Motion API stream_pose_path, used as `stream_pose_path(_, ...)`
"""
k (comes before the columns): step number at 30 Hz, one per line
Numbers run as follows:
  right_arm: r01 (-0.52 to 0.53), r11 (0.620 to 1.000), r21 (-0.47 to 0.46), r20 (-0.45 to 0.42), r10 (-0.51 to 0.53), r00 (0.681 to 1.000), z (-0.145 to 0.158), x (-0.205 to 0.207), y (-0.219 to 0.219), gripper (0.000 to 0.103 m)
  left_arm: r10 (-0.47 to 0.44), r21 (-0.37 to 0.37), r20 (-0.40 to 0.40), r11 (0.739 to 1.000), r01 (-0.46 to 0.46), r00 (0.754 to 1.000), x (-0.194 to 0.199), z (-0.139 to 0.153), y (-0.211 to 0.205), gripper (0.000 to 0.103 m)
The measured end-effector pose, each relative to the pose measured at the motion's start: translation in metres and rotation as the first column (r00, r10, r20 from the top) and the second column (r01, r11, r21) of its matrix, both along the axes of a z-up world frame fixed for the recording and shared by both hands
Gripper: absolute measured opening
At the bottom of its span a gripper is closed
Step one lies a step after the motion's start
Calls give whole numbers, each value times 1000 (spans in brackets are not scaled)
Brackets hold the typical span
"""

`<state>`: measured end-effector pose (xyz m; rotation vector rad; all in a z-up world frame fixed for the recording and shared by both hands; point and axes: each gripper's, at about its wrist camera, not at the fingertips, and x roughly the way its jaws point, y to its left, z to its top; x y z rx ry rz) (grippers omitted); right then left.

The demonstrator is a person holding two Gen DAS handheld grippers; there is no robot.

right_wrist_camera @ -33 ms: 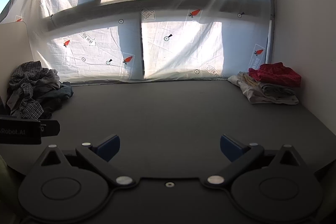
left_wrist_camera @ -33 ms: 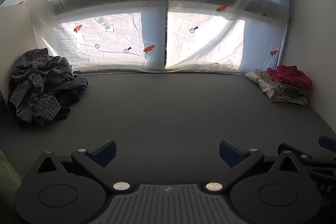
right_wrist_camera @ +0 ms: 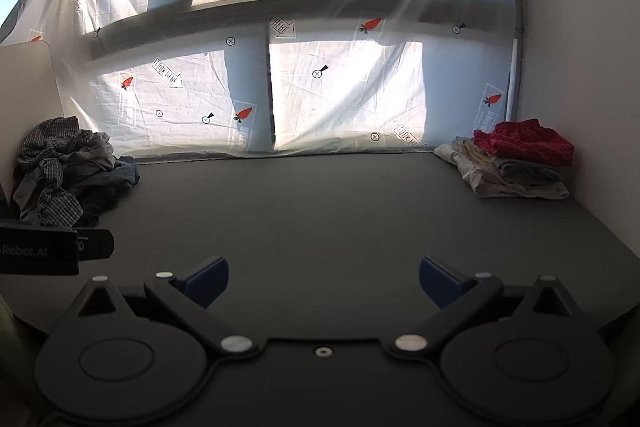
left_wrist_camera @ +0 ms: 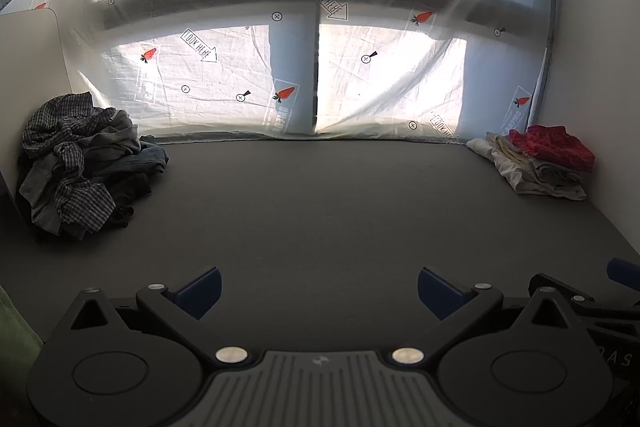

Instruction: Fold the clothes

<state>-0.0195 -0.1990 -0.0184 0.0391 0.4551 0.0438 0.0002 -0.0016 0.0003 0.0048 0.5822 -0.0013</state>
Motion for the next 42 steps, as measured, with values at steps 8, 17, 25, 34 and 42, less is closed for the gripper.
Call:
stream_pose_path(8,4,1000,2,-4,-4,1000,3,-1,-3,103,2,-6,15,1000,-2,1000,-3,1,-4,103)
stream_pose_path(17,10,1000,-4,2,-10,1000,8,-3,0,103,1,-7,17,1000,-1,1000,-3,3,-5,103)
stream_pose_path(25,12,1000,-10,7,-12,1000,10,-3,0,103,-1,-8,13,1000,1,1000,-1,3,-3,103)
stream_pose_path(34,11,1000,-10,10,-11,1000,7,-4,0,103,-1,-12,12,1000,2,1000,-2,1,-4,103)
stream_pose_path(42,15,1000,-9,14,-14,1000,7,-3,-1,103,-7,-10,15,1000,7,1000,-4,0,-4,103)
